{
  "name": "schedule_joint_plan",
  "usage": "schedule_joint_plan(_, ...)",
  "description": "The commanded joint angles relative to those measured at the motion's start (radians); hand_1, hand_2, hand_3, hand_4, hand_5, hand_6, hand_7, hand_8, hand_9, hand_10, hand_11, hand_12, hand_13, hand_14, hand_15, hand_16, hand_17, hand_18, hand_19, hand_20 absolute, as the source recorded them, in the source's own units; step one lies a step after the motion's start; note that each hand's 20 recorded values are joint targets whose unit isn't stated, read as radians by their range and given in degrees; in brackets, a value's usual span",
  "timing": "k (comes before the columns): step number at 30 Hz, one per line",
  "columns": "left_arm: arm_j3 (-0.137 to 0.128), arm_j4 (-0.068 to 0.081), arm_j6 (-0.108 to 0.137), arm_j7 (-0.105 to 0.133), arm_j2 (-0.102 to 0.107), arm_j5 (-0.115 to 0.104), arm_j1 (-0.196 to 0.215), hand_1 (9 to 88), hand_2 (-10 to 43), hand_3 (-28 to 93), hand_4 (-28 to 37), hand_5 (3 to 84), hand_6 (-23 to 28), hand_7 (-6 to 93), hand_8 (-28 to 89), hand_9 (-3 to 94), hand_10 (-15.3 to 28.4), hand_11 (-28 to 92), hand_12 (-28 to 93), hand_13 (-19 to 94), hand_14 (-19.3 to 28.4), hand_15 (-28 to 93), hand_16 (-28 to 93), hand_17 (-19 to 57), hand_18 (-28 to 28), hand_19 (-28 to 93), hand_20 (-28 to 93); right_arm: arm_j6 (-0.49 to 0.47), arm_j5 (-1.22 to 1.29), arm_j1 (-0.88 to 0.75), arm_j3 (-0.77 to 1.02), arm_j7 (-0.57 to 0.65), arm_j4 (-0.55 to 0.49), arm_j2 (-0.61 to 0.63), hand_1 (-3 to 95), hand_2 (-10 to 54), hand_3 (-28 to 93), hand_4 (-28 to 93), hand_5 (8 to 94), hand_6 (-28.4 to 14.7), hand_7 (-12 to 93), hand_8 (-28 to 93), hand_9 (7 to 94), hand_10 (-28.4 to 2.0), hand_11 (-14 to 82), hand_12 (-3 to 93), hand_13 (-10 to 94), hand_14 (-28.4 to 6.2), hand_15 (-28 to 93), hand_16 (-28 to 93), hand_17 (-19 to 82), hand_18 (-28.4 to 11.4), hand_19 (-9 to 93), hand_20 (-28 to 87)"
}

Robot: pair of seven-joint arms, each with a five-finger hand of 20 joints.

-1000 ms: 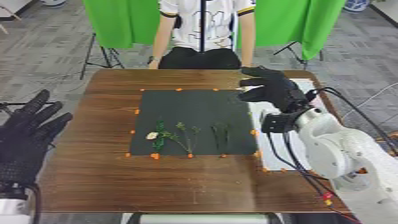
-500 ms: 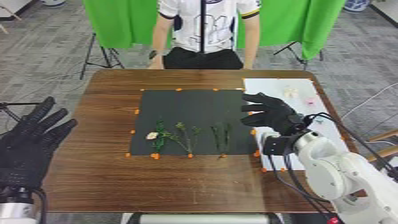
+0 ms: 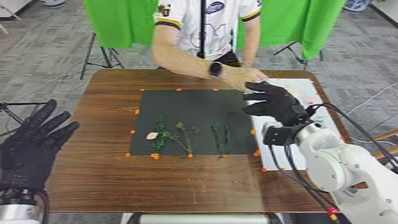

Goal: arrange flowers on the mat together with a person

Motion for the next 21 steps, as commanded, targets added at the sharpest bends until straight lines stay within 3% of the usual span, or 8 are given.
schedule_joint_plan(1, 0.010, -0.001, 0.020, 0.022, 0.019, -0.020, 0.023, 19.1, 6.9, 76, -27.6, 32.5, 4.8, 8.5, -8, 30.5, 14.7, 16, 12, 20, 21.9, 42, -4, -9.2, 17.0, 35, 16, 0.032, 0.005, -0.003, 0.007, -0.023, -0.007, 0.008, 24.7, 2.3, 70, -28, 50.3, 2.2, 14, -13, 54.9, -13.3, 10.8, 13.3, 48, -18.3, 39, 12, 12, -25.5, 53, 12)
schedule_joint_plan(3, 0.008, -0.002, 0.024, 0.038, 0.030, -0.030, 0.031, 19.1, 6.9, 76, -27.5, 32.5, 4.8, 8.5, -8, 30.6, 14.7, 16, 12, 20, 21.9, 42, -4, -9.2, 17.0, 35, 16, 0.027, 0.009, -0.002, 0.010, -0.024, -0.005, 0.007, 24.8, 2.3, 70, -28, 50.4, 2.3, 14, -13, 55.0, -13.3, 10.8, 13.3, 48, -18.3, 39, 12, 12, -25.5, 52, 12)
schedule_joint_plan(6, 0.009, -0.002, 0.017, 0.016, 0.012, -0.014, 0.021, 19.2, 6.9, 76, -27.5, 32.5, 4.9, 8.5, -8, 30.6, 14.7, 16, 12, 20, 21.9, 42, -4, -9.1, 17.0, 35, 16, 0.031, 0.004, -0.008, 0.013, -0.021, -0.009, 0.007, 24.6, 2.3, 70, -28, 50.5, 2.3, 14, -13, 55.1, -13.2, 10.8, 13.3, 48, -18.3, 39, 12, 12, -25.6, 52, 12)
schedule_joint_plan(7, 0.009, -0.001, 0.021, 0.025, 0.021, -0.023, 0.025, 19.2, 6.9, 76, -27.5, 32.4, 4.9, 8.5, -8, 30.6, 14.7, 16, 12, 20, 21.9, 42, -4, -9.1, 16.9, 35, 16, 0.032, 0.007, -0.010, 0.014, -0.022, -0.009, 0.008, 24.7, 2.3, 70, -28, 50.5, 2.3, 14, -13, 55.1, -13.3, 10.9, 13.3, 48, -18.3, 39, 12, 12, -25.5, 52, 12)
schedule_joint_plan(10, 0.009, -0.002, 0.021, 0.026, 0.021, -0.021, 0.027, 19.2, 6.9, 76, -27.5, 32.4, 4.9, 8.5, -8, 30.6, 14.7, 16, 12, 20, 21.8, 42, -4, -9.1, 17.0, 35, 16, 0.029, 0.012, -0.007, 0.012, -0.023, -0.008, 0.007, 24.6, 2.3, 70, -28, 50.6, 2.3, 14, -13, 55.1, -13.2, 10.9, 13.3, 48, -18.3, 39, 12, 12, -25.6, 52, 12)
schedule_joint_plan(17, 0.010, -0.003, 0.014, 0.011, 0.007, -0.004, 0.015, 19.2, 7.0, 76, -27.4, 32.4, 4.9, 8.6, -8, 30.6, 14.7, 16, 12, 20, 21.8, 42, -5, -9.2, 17.0, 35, 16, 0.040, 0.015, -0.006, 0.009, -0.028, -0.010, 0.010, 24.7, 2.2, 70, -28, 50.7, 2.4, 14, -13, 55.3, -13.2, 10.9, 13.3, 48, -18.3, 39, 12, 12, -25.6, 52, 12)
schedule_joint_plan(21, 0.012, -0.003, 0.021, 0.027, 0.022, -0.018, 0.020, 19.3, 7.0, 76, -27.5, 32.4, 4.9, 8.6, -8, 30.6, 14.7, 16, 12, 20, 21.8, 42, -5, -9.2, 17.0, 35, 16, 0.041, 0.017, -0.008, 0.011, -0.029, -0.011, 0.010, 24.7, 2.2, 70, -28, 50.9, 2.4, 14, -13, 55.5, -13.2, 10.9, 13.3, 49, -18.1, 39, 12, 12, -25.5, 52, 12)
